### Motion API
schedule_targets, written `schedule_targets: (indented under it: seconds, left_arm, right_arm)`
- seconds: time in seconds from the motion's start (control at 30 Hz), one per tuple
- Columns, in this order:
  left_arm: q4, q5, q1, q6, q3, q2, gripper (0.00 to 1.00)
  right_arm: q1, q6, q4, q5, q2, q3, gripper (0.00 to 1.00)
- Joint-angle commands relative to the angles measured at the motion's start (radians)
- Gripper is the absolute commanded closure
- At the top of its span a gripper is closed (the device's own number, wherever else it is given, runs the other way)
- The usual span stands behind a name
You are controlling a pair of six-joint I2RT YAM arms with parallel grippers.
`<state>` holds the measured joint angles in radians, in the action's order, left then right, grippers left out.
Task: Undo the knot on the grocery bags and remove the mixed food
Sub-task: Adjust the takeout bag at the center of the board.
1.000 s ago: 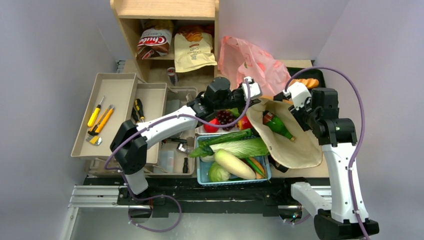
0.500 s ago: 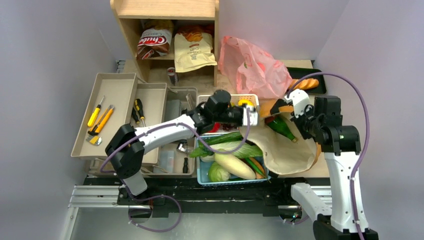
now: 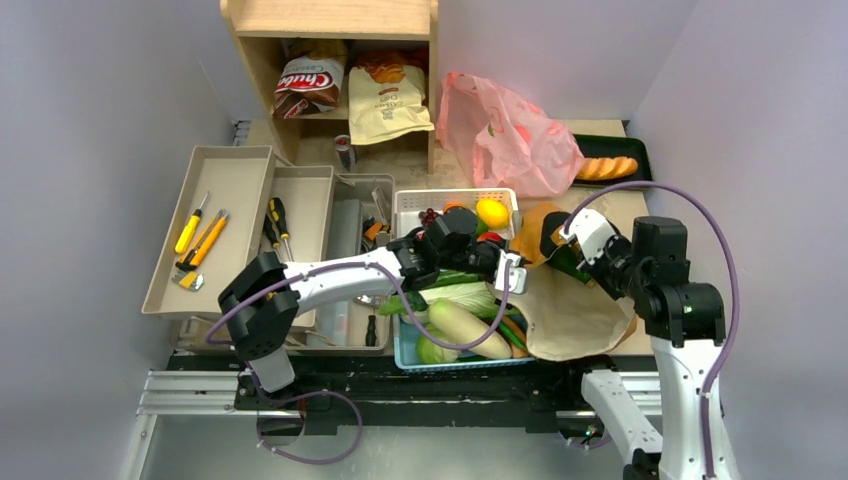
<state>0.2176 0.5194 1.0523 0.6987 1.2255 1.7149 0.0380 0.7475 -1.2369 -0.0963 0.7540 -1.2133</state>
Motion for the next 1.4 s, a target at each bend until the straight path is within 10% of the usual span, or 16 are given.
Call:
schedule_targets:
  seconds: [0.0,0.17,0.23,0.53,0.77,1.37]
  left_arm:
    - [0.121,-0.053,-0.002,-0.082,0.013,-0.027,0.91]
    - [0.139,-0.02,-0.089,-0.242,-0.021,-0.135,0.19]
    - [0.175,-0.069,-0.101,-0.243,-0.04,-0.174,0.14]
    - [-0.213,0.36,-0.042,0.129,0.153,-0.157,0.34]
    - [-0.269,0.157,0.083,0.259,0.354,0.133,0.56]
    - [-0.212,-0.199,0.12,0.498,0.752,0.663,0.56]
  right_arm:
    - [0.002,0.06,0.039,-0.013,-0.031,0.007,1.0]
    - [0.002,-0.076,0.037,-0.048,0.077,-0.069,1.0]
    - [0.002,-0.113,0.038,-0.085,0.107,-0.096,1.0]
    - [0.002,-0.222,-0.03,-0.164,0.199,-0.209,1.0]
    - [0.002,-0.231,-0.068,-0.198,0.191,-0.237,1.0]
    - [0.002,-0.136,-0.09,-0.308,0.158,-0.255,1.0]
